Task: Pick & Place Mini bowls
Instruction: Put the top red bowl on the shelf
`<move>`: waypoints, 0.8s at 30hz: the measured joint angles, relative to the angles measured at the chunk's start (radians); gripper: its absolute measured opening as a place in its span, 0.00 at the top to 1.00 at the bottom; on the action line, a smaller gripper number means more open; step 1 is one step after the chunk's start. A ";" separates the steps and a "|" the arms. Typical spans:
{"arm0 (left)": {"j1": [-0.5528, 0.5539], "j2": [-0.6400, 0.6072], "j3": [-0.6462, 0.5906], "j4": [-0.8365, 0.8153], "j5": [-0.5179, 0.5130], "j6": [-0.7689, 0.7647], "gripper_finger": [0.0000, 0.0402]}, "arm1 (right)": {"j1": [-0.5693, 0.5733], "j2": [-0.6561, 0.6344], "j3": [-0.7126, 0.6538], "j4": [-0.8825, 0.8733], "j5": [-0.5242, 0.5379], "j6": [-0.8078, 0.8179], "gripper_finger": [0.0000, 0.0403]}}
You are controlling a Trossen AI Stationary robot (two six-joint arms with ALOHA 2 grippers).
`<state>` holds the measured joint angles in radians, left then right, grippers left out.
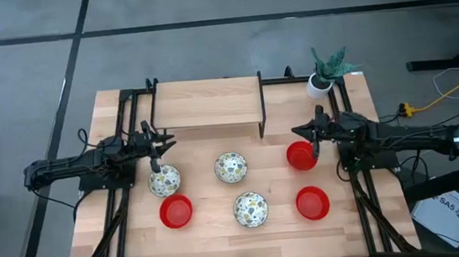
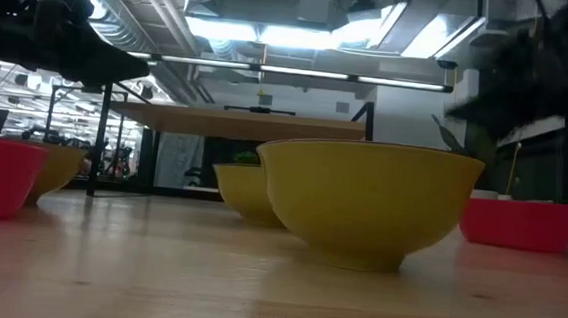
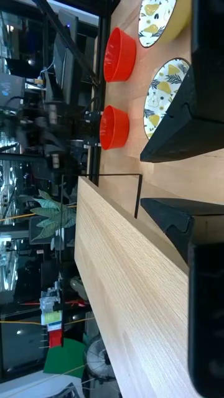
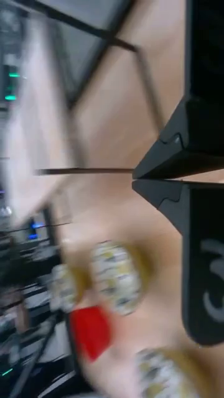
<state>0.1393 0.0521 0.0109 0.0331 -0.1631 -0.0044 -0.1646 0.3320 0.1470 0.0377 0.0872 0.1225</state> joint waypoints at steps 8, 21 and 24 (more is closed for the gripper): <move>0.000 0.000 0.000 0.000 0.000 0.000 0.76 | 0.069 0.049 0.304 -0.178 0.000 0.000 0.96; 0.000 0.000 0.000 0.000 0.000 0.000 0.76 | 0.234 0.395 0.763 -0.597 -0.001 0.004 0.96; 0.000 0.000 0.000 0.000 0.000 0.000 0.76 | 0.253 0.487 0.818 -0.605 -0.009 0.017 0.96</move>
<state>0.1391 0.0521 0.0109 0.0331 -0.1630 -0.0044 0.0880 0.8191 0.9653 -0.5672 0.0780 0.1398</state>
